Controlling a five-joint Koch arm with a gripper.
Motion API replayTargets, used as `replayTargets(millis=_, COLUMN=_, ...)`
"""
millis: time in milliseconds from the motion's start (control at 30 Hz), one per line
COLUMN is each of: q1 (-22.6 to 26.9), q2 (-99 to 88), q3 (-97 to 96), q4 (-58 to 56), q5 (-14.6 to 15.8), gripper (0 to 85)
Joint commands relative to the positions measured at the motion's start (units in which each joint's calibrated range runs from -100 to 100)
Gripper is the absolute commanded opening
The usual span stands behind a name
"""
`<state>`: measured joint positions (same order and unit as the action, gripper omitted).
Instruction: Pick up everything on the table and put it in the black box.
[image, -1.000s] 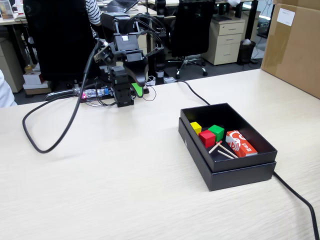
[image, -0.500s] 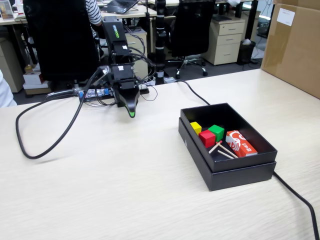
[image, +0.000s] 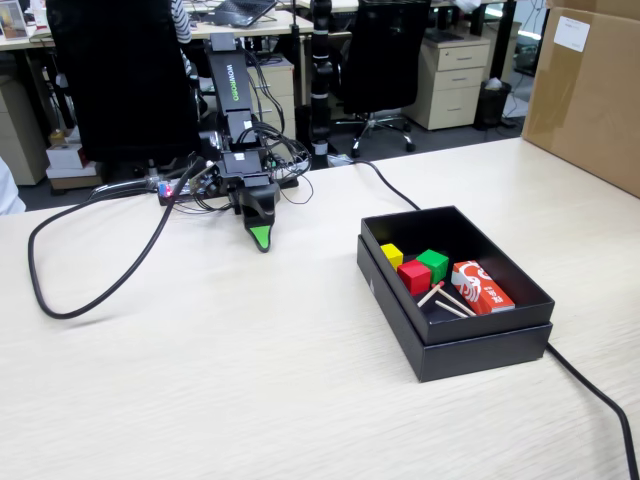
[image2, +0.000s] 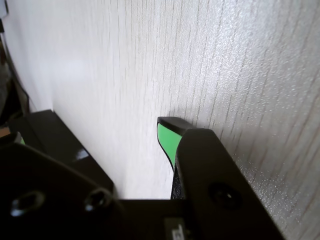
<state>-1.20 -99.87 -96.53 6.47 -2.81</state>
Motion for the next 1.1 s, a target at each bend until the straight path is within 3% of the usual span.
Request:
replayTargets(millis=0, q1=0.0, q2=-0.1, q3=-0.9, q4=0.6, q5=-0.4, gripper=52.1)
replayTargets(millis=1067, q1=0.1, q2=0.3, q3=-1.2, q4=-3.1, q5=-0.2, gripper=50.3)
